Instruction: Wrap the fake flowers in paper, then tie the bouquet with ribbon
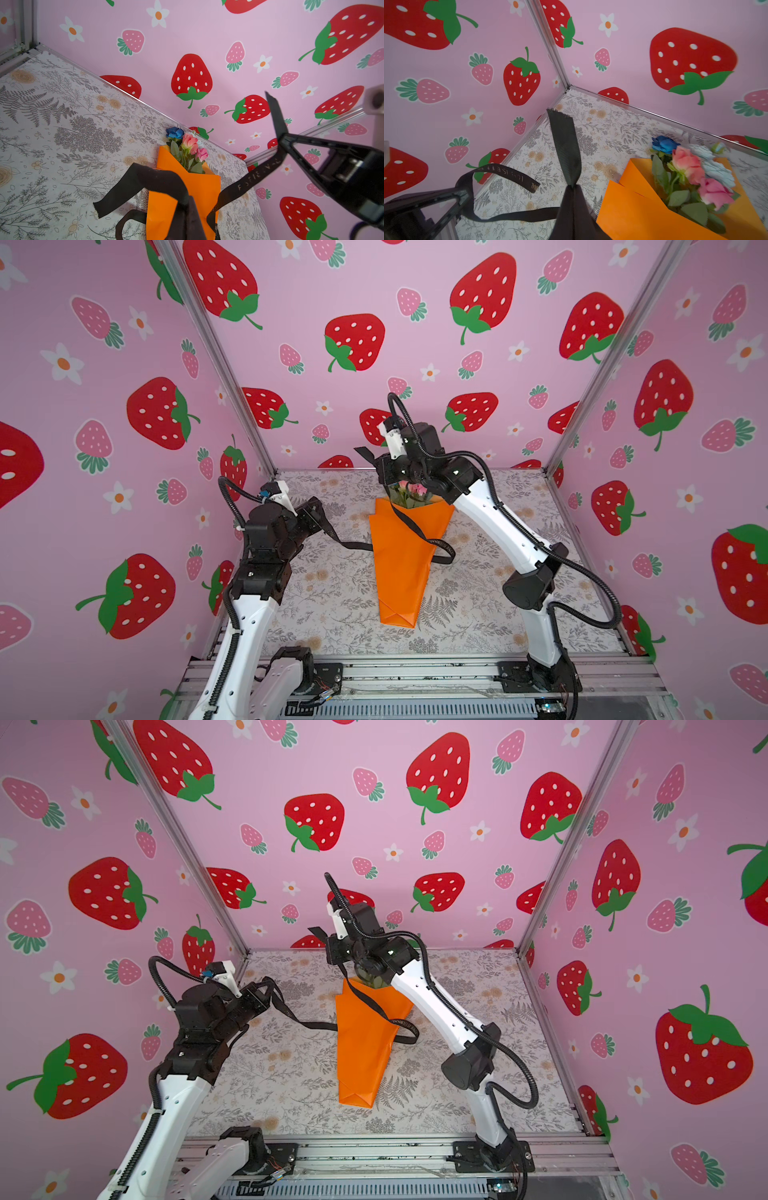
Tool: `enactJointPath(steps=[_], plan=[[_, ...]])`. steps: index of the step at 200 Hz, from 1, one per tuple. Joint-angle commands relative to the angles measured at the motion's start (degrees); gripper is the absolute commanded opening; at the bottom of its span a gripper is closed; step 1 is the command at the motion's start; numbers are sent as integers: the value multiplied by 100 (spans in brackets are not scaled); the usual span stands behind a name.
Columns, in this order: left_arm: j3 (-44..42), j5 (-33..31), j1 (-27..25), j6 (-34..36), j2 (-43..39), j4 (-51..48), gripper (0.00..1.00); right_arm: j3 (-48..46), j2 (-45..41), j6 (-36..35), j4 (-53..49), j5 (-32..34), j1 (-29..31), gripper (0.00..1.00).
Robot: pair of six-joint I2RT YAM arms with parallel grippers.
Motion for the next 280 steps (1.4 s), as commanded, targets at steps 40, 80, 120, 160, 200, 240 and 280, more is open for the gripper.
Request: enactJointPath(steps=[40, 80, 120, 160, 200, 240, 280], plan=[[-412, 50, -656, 73, -285, 276, 0, 148, 1199, 42, 896, -1072, 510, 0], [-797, 111, -1159, -10, -498, 276, 0, -99, 1537, 151, 1037, -1558, 714, 0], [-922, 107, -1543, 12, -586, 303, 0, -387, 1850, 275, 1116, -2194, 878, 0], [-991, 94, -1676, -25, -437, 338, 0, -474, 1997, 241, 872, -2313, 900, 33], [-933, -22, -1688, 39, -297, 332, 0, -713, 1544, 189, 644, -1786, 550, 55], [-582, -157, -1685, 212, -1, 143, 0, -1992, 201, 110, 827, -609, 100, 56], [-102, -389, -1689, 296, 470, -34, 0, -4763, -1945, 416, 1975, 1087, -120, 57]])
